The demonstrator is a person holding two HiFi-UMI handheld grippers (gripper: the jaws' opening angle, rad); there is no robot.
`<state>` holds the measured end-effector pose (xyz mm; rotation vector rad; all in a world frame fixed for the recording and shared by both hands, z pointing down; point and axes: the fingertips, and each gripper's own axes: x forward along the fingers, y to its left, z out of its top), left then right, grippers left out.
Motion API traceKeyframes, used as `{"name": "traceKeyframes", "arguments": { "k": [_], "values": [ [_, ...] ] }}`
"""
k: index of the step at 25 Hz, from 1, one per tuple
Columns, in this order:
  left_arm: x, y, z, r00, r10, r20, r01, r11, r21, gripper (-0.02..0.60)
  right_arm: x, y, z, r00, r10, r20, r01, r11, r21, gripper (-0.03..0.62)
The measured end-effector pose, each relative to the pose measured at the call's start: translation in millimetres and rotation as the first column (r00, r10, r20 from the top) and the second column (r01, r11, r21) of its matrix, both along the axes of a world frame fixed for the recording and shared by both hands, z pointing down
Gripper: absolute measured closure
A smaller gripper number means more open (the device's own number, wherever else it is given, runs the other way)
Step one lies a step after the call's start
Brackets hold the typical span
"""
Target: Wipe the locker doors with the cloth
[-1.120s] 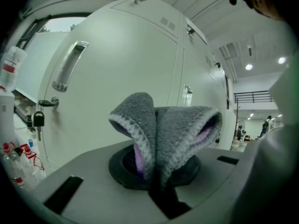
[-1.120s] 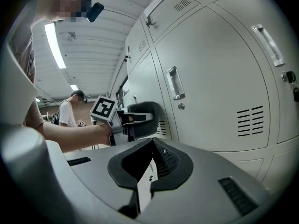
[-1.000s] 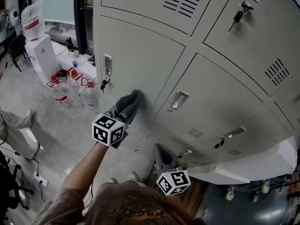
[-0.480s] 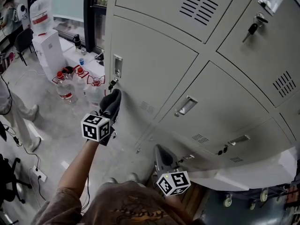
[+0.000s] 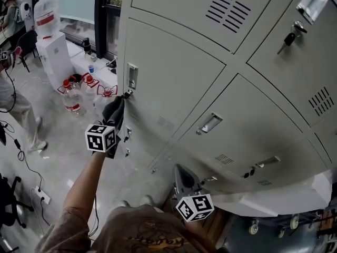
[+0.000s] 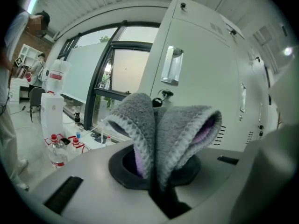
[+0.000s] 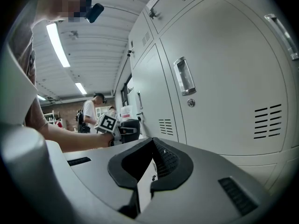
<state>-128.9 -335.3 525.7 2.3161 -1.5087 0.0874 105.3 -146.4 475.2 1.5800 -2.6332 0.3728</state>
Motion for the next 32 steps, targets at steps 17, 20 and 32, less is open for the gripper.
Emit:
{"name": "traceKeyframes", "arguments": {
  "k": [17, 20, 32],
  "values": [
    [28.5, -24.4, -1.2, 0.999, 0.045, -0.01, -0.045, 0.999, 0.008, 0.543, 12.0, -3.2, 0.8, 0.999, 0.034, -0.013, -0.034, 0.999, -0.009, 0.595],
    [37.2, -26.5, -4.4, 0.998, 0.057, -0.009, -0.057, 0.998, 0.015, 0.542, 15.3, -2.2, 0.3, 0.999, 0.046, -0.011, -0.046, 0.999, -0.01, 0.595],
    [66.0, -17.4, -18.4, 0.994, 0.099, -0.048, -0.098, 0.995, 0.026, 0.542, 14.1, 3.6, 4.2, 0.999, 0.049, -0.008, -0.05, 0.999, -0.02, 0.595]
  ]
}}
